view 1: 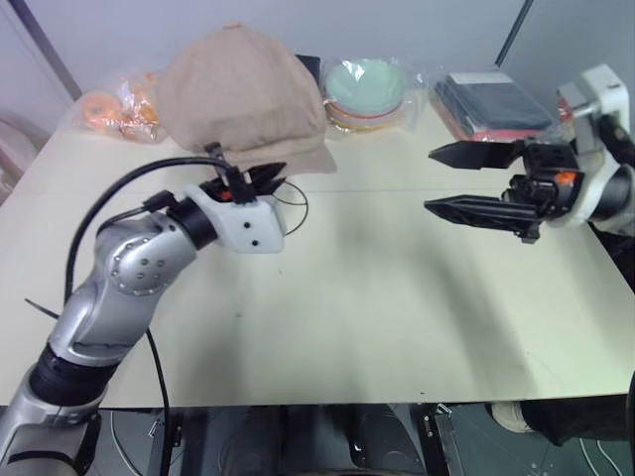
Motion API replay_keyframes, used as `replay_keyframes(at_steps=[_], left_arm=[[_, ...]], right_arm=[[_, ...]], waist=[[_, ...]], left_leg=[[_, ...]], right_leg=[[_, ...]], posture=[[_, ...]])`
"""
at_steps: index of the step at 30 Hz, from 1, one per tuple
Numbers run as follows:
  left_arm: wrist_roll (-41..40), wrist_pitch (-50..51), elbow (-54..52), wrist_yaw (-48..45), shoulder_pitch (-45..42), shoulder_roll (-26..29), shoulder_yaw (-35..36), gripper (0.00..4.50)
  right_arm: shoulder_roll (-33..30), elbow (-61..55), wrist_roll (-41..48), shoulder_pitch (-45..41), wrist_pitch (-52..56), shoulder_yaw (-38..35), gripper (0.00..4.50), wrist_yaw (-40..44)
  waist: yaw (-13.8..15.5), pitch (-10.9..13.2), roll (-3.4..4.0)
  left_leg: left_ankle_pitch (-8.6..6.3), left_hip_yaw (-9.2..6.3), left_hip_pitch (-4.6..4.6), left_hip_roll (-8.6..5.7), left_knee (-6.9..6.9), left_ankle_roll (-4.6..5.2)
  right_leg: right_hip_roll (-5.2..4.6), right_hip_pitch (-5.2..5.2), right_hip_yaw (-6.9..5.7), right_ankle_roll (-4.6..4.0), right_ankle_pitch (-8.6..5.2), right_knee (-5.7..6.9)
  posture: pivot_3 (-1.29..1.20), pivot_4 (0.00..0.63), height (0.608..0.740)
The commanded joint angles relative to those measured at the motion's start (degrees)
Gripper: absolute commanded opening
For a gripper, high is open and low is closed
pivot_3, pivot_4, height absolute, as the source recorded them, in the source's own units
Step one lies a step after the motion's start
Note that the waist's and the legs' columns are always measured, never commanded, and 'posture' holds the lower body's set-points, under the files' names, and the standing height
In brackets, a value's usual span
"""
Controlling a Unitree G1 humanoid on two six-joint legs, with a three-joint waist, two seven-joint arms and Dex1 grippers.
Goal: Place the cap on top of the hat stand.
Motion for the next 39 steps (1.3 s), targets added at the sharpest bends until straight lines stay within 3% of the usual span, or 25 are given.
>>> replay_keyframes(at_steps=[1,4,11,18,26,35,39], left_arm=[[-3.9,-6.3,0.8,1.5,0.8,-1.7,4.1,0.04],[-8.8,-16.5,3.6,1.9,0.8,-1.8,8.9,0.04],[-18.5,-42.8,21.7,-5.9,4.4,6.6,16.2,0.04],[-24.9,-64.9,45.4,-13.7,-0.1,13.8,16.2,0.04],[-24.9,-72.9,60.9,-17.5,-11.6,11.1,9.3,0.04],[-27.9,-74.4,61.2,-19.3,-13.9,8.3,4.1,0.04],[-29.3,-73.5,60.8,-19.7,-13.4,8.8,4.4,1.62]], right_arm=[[0.2,-0.6,-1.0,-1.3,-0.1,-0.9,4.50,0.7],[0.6,-0.4,-2.3,-1.2,-0.3,-0.3,4.50,1.3],[1.8,0.8,-6.1,-2.0,-1.5,1.8,4.50,3.6],[3.7,3.2,-9.5,-3.7,-2.3,4.0,4.50,5.6],[5.3,4.8,-12.3,-5.3,-2.7,4.9,4.50,7.0],[6.0,4.2,-14.1,-4.4,-3.1,4.4,4.50,7.4],[5.8,3.8,-13.7,-4.4,-2.7,3.5,4.50,7.5]], waist=[[0.0,0.0,0.00],[0.0,0.0,0.00],[-0.1,0.0,0.02],[-0.2,0.0,0.03],[-0.2,0.0,0.03],[-0.3,0.0,0.03],[-0.3,0.0,0.03]], left_leg=[[0.00,0.00,0.00,0.01,0.00,0.00],[0.00,-0.02,-0.01,0.03,0.00,0.00],[0.00,0.03,0.01,0.04,-0.03,0.00],[-0.01,0.07,0.00,0.07,-0.05,0.01],[-0.01,0.08,-0.02,-0.02,-0.02,0.01],[-0.01,0.05,-0.02,-0.01,-0.02,0.01],[-0.01,0.06,-0.02,-0.02,-0.01,0.01]], right_leg=[[0.00,0.00,0.00,0.00,0.00,0.00],[0.00,-0.01,-0.01,0.00,0.00,0.00],[0.01,-0.06,-0.01,-0.01,0.00,0.01],[-0.05,-0.08,-0.01,-0.02,0.00,0.00],[-0.05,-0.06,-0.03,0.02,0.02,0.00],[0.03,-0.10,-0.03,0.05,0.03,0.07],[0.02,-0.10,-0.03,0.05,0.04,0.07]], posture=[[0.00,0.150,0.740],[0.00,0.150,0.740],[0.00,0.150,0.740],[0.00,0.150,0.740],[0.00,0.150,0.740],[0.00,0.150,0.740],[0.00,0.150,0.740]])
